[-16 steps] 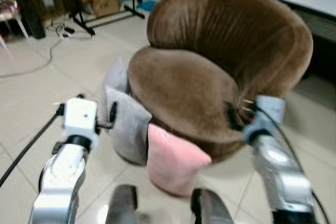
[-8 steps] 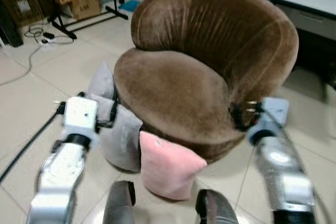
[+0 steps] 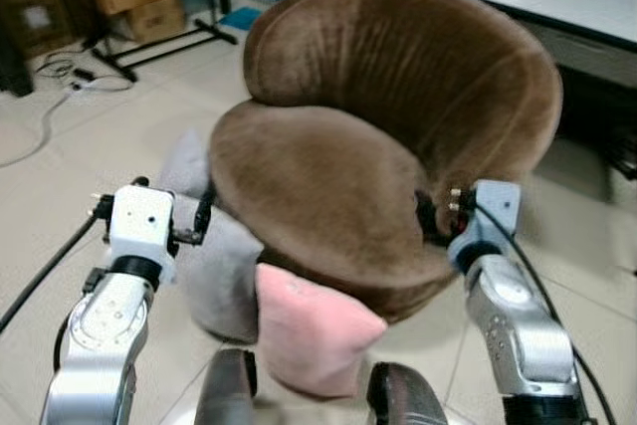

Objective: Move the pillow to the sofa from floor

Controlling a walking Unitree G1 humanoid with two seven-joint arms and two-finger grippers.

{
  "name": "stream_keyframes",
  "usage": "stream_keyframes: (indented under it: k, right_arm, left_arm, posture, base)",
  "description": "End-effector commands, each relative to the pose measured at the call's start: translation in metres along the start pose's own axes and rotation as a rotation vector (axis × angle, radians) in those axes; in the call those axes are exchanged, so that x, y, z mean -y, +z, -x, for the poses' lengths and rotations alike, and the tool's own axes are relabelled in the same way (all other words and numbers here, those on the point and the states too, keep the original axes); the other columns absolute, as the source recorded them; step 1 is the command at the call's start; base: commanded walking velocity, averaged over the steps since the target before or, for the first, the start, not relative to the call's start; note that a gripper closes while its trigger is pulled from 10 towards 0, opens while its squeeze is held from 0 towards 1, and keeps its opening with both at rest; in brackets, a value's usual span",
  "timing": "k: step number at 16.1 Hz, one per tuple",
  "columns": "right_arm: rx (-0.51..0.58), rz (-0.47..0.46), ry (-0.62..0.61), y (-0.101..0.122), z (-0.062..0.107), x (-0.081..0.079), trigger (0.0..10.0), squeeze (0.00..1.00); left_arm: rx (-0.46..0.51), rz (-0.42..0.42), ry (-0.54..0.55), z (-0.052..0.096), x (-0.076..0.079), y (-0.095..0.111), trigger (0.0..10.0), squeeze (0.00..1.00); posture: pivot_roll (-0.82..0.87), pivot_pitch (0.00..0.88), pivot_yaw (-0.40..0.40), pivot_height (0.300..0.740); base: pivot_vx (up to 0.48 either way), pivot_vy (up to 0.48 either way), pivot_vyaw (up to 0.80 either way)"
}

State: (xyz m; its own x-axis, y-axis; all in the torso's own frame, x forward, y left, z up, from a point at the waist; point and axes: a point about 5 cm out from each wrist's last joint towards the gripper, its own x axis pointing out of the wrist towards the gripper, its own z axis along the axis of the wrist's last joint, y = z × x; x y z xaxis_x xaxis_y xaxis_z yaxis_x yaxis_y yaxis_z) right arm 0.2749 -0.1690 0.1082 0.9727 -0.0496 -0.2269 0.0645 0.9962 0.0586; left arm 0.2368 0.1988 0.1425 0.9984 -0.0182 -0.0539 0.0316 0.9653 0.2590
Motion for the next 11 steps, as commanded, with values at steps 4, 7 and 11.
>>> stream_keyframes:
  k: [4,7,11]
  right_arm:
    - [0.0,-0.02,-0.027,-0.0014,0.001,0.0102,10.0,0.0]
    - [-0.019,-0.057,0.003,-0.0044,0.0019,0.0075,10.0,0.0]
    - [-0.021,-0.059,0.029,-0.0052,0.0039,0.0052,10.0,0.0]
  left_arm:
    - [0.007,0.009,-0.034,0.0012,0.0096,0.0003,10.0,0.0]
    - [0.013,-0.008,-0.044,0.0031,0.0126,-0.0001,10.0,0.0]
    - [0.019,-0.009,-0.037,0.0032,0.0126,0.0001,10.0,0.0]
  posture:
    - [0.14,0.0,-0.069,0.595]
    - [0.14,0.0,-0.072,0.585]
    - [0.14,0.0,-0.076,0.545]
  base:
    - [0.132,0.0,0.0]
    - [0.0,0.0,0.0]
    - [0.0,0.0,0.0]
